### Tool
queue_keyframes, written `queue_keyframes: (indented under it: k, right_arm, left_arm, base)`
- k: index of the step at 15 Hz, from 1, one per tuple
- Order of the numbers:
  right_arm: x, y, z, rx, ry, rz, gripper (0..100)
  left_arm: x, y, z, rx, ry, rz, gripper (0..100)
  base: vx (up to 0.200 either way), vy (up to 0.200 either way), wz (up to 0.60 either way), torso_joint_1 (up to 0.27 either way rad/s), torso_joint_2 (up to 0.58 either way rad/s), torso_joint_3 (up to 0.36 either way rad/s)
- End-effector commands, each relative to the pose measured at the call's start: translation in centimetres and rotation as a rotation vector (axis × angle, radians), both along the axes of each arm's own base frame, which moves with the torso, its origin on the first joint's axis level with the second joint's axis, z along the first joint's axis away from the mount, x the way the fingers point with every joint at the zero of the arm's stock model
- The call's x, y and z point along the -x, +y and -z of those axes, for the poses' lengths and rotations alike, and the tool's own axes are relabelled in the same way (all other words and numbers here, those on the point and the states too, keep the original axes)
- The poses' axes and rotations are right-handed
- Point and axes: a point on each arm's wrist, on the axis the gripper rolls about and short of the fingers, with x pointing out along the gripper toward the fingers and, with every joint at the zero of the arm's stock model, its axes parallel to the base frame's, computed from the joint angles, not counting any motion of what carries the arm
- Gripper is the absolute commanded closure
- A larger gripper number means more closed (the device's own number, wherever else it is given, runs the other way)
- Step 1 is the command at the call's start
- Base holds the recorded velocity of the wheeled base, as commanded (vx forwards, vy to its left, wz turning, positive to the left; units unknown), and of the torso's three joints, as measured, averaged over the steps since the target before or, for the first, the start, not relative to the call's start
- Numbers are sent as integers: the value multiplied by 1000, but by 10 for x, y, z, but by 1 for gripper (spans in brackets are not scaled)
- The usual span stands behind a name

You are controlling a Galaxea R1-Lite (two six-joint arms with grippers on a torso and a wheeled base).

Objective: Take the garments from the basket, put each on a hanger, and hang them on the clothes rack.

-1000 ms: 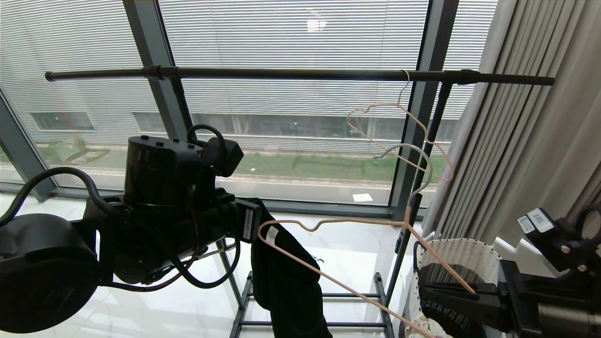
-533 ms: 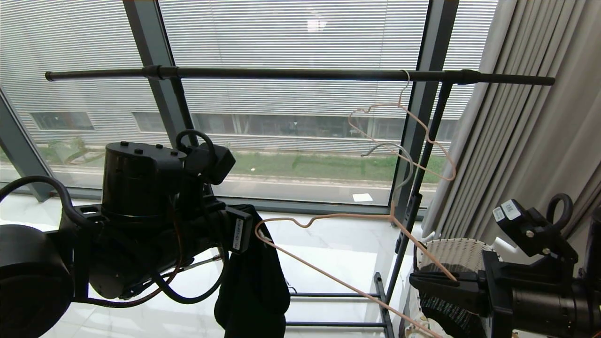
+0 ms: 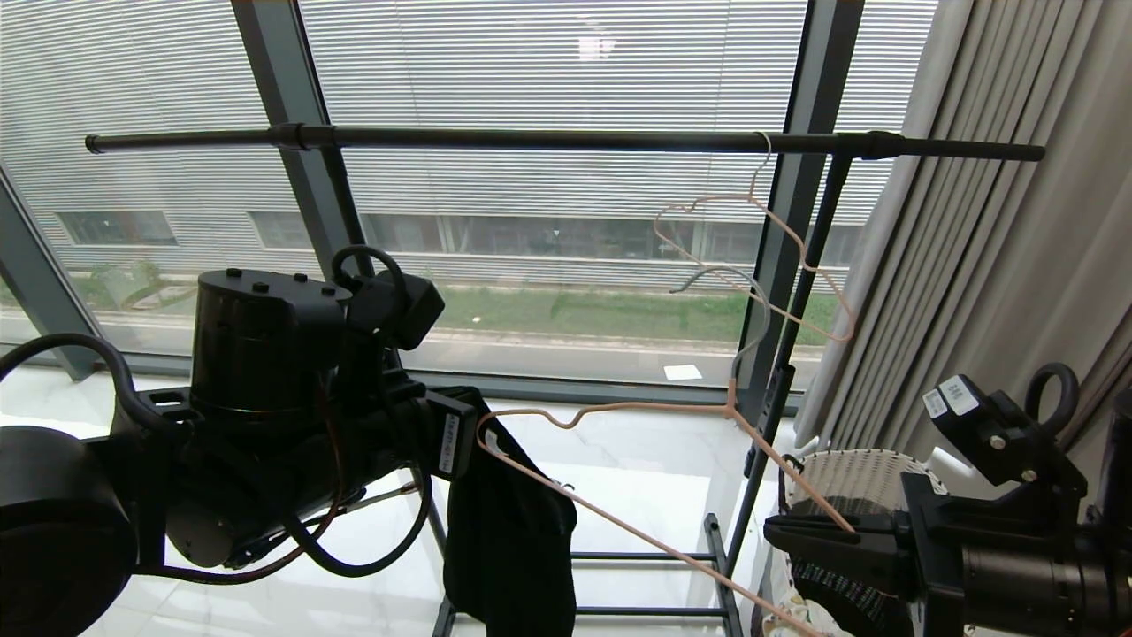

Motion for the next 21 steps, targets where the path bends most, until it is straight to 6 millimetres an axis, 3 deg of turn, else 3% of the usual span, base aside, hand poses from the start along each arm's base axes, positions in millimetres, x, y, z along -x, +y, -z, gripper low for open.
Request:
queue_keyframes:
  k: [1,9,21]
  right_arm:
    - [2,2,-1,-2,-2,-17,100]
    - [7,6,0,2,-5,-47,100]
    - [-8,8,-13,-28,-26,27,100]
  left_arm:
    - [1,1,-2,4,-7,-4,100]
    - [0,3,-5,8,-24,-37,100]
    - [0,0,-4,6,-18,-27,100]
  base:
    - [0,0,0,0,0,0]
    - [0,0,0,0,0,0]
    - [0,0,0,0,0,0]
